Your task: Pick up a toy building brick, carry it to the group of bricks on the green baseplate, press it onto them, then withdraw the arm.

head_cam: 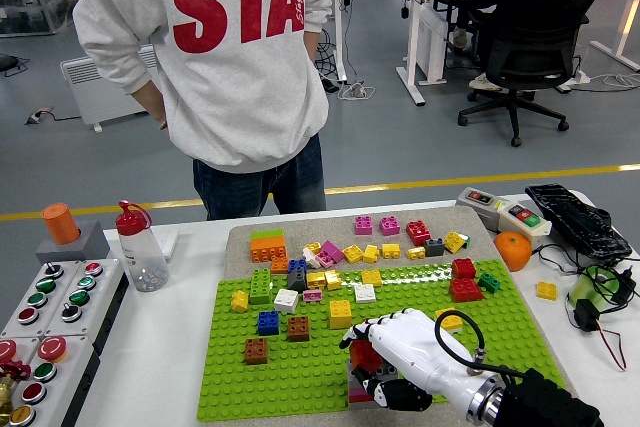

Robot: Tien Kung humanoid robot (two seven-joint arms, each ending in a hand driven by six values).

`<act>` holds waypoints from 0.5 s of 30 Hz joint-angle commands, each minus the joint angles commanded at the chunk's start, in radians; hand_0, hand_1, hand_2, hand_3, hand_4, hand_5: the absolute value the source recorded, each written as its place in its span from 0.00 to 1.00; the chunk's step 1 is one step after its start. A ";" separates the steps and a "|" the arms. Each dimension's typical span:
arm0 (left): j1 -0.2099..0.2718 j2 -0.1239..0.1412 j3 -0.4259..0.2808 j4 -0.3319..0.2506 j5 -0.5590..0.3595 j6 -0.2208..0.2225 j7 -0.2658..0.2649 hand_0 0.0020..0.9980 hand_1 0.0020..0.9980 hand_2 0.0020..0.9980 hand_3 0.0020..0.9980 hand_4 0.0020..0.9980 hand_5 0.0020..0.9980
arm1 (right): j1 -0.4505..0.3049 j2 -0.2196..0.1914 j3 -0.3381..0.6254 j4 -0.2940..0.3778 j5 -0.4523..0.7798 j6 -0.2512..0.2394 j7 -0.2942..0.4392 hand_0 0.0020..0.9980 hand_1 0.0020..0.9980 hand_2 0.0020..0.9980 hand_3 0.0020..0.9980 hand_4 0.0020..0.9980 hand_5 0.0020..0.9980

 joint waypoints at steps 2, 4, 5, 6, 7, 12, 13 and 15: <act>0.000 0.000 0.000 0.000 0.000 0.000 0.000 0.66 0.68 0.71 0.58 0.30 1.00 | 0.003 0.001 -0.005 -0.004 -0.005 0.001 -0.001 0.56 0.65 0.63 0.70 0.49 0.14; 0.000 0.000 0.000 0.000 -0.001 0.000 0.000 0.66 0.68 0.71 0.58 0.30 1.00 | 0.006 0.001 -0.008 -0.006 -0.009 0.002 -0.002 0.58 0.66 0.64 0.70 0.49 0.15; 0.000 0.000 0.000 0.000 -0.001 0.000 0.000 0.66 0.68 0.71 0.58 0.30 1.00 | 0.008 0.001 -0.010 -0.008 -0.011 0.003 -0.003 0.58 0.66 0.64 0.70 0.49 0.15; 0.000 0.000 0.000 0.000 -0.001 0.000 0.000 0.66 0.68 0.71 0.58 0.30 1.00 | 0.009 0.001 -0.011 -0.008 -0.012 0.003 -0.003 0.58 0.66 0.64 0.70 0.49 0.15; 0.000 0.000 0.000 0.000 -0.001 0.000 0.000 0.66 0.68 0.71 0.58 0.30 1.00 | 0.011 0.001 -0.012 -0.009 -0.013 0.004 -0.004 0.58 0.66 0.64 0.70 0.49 0.15; 0.000 0.000 -0.001 0.000 0.001 0.000 0.001 0.66 0.68 0.71 0.58 0.30 1.00 | 0.014 0.000 -0.015 -0.009 -0.016 0.007 -0.004 0.59 0.67 0.64 0.71 0.49 0.15; 0.000 0.000 -0.001 0.000 0.002 0.000 0.001 0.66 0.68 0.71 0.58 0.30 1.00 | 0.015 -0.001 -0.015 -0.009 -0.016 0.007 -0.004 0.59 0.67 0.64 0.71 0.49 0.15; 0.000 0.000 -0.002 0.000 0.002 0.001 0.001 0.66 0.68 0.71 0.58 0.30 1.00 | 0.015 -0.002 -0.016 -0.009 -0.016 0.008 -0.004 0.59 0.67 0.64 0.71 0.50 0.16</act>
